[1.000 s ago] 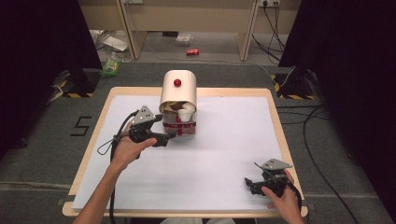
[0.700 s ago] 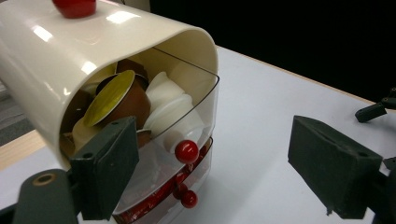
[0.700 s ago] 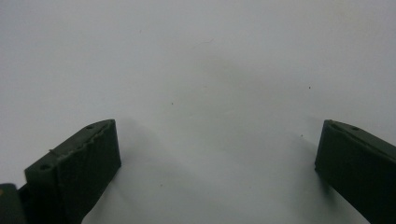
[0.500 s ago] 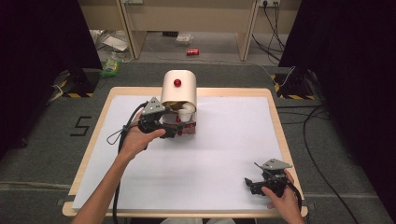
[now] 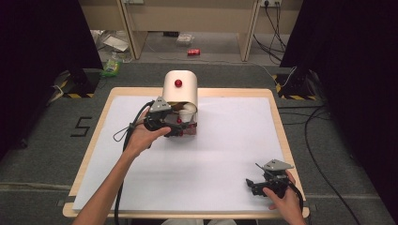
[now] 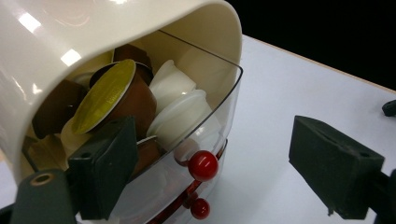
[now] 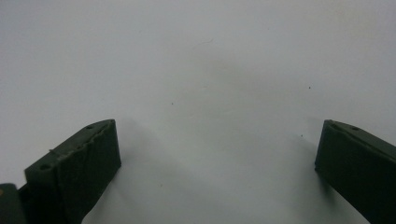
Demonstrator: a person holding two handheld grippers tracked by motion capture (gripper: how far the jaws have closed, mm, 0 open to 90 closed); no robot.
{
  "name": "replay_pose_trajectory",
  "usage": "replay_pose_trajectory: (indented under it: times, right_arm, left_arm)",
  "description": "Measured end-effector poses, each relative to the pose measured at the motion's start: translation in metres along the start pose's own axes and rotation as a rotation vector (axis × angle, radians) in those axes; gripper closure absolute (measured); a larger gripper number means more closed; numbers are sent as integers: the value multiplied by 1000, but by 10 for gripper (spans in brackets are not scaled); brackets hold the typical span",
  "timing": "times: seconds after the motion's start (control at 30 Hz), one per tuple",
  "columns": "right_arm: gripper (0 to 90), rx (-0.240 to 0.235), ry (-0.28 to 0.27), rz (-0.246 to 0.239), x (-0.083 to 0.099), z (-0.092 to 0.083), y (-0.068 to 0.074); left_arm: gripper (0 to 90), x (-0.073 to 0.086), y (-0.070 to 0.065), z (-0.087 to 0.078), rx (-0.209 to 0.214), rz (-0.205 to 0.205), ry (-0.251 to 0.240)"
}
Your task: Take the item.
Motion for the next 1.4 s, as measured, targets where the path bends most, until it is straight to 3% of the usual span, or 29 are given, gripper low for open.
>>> replay_pose_trajectory:
  times: [0.13, 0.33, 0.7, 1.4]
  right_arm:
    - [5, 0, 0, 0, 0, 0, 0]
    - [5, 0, -1, 0, 0, 0, 0]
    - [5, 0, 0, -3, 0, 0, 0]
    - [5, 1, -1, -3, 0, 0, 0]
  left_arm:
    - [144, 0, -2, -2, 11, -13, 16]
    - [145, 5, -11, -9, 22, 6, 38]
    - [145, 19, -29, -24, 50, 10, 34]
    - [145, 32, -45, -32, 56, 19, 30]
Point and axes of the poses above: each handheld gripper's, and its own axes: z roughly forward along the jaws, x roughly out of its underside, y roughly to its left, the point moved 3 cm from there along z, roughly forward along the jaws, and after that the axes turned 2 degrees about -z, right-handed, at the moved point
